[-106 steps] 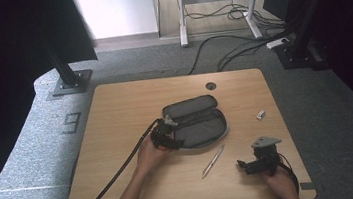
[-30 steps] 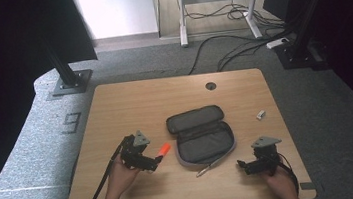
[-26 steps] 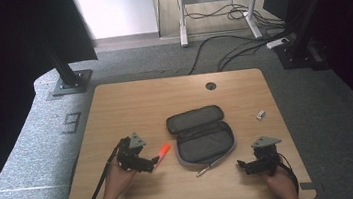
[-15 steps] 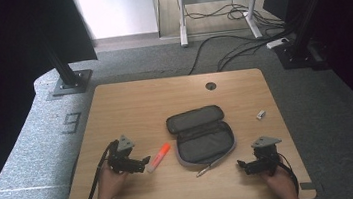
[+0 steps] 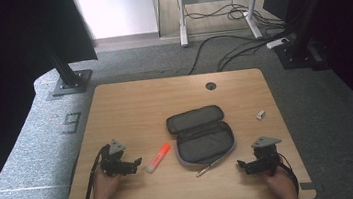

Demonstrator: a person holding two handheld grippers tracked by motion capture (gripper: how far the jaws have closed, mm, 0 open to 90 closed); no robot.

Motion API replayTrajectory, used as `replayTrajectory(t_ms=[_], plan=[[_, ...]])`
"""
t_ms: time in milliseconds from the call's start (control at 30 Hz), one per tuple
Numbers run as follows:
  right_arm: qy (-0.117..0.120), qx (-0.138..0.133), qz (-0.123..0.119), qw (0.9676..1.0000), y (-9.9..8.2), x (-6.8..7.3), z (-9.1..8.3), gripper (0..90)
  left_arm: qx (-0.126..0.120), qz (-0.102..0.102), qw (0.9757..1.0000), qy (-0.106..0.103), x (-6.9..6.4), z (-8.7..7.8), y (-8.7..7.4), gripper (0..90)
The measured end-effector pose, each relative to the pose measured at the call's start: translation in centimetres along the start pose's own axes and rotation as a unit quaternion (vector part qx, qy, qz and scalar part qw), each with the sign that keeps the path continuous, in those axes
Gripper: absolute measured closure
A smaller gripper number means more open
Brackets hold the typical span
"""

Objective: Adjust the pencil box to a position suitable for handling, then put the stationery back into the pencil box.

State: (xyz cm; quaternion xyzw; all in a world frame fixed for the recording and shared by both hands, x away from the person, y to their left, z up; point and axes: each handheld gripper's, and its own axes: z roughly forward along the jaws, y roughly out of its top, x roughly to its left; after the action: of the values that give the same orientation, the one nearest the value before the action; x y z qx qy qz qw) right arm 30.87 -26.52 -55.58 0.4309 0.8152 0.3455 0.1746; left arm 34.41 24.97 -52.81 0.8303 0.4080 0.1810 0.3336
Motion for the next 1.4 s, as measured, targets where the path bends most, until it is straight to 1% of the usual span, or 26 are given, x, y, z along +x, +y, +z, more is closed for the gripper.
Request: replayTrajectory(t_ms=[200, 267, 400, 433, 567, 600, 1400], plan=[[0.000, 0.000, 0.000, 1.0000, 0.0, 0.0, 0.0, 0.0, 0.011, -0.002, 0.9999, 0.003, 0.2, 0.7, -0.7, 0.0], [0.000, 0.000, 0.000, 1.0000, 0.0, 0.0, 0.0, 0.0, 0.015, -0.004, 0.9999, 0.001, 0.2, 1.0, -0.9, 0.0], [0.000, 0.000, 0.000, 1.0000, 0.0, 0.0, 0.0, 0.0, 0.024, -0.002, 0.9997, 0.001, 0.2, 1.5, -1.2, 0.0], [0.000, 0.000, 0.000, 1.0000, 0.0, 0.0, 0.0, 0.0, 0.025, -0.006, 0.9997, -0.002, 0.3, 1.5, -1.2, 0.0], [0.000, 0.000, 0.000, 1.0000, 0.0, 0.0, 0.0, 0.0, 0.027, -0.007, 0.9996, -0.003, 0.3, 1.5, -1.2, 0.0], [0.000, 0.000, 0.000, 1.0000, 0.0, 0.0, 0.0, 0.0, 0.031, -0.013, 0.9993, -0.013, 0.5, 1.6, -1.2, 0.0], [0.000, 0.001, 0.000, 1.0000, 0.0, 0.0, 0.0, 0.0, 0.031, -0.020, 0.9993, -0.008, 0.4, 1.6, -1.1, 0.0]])
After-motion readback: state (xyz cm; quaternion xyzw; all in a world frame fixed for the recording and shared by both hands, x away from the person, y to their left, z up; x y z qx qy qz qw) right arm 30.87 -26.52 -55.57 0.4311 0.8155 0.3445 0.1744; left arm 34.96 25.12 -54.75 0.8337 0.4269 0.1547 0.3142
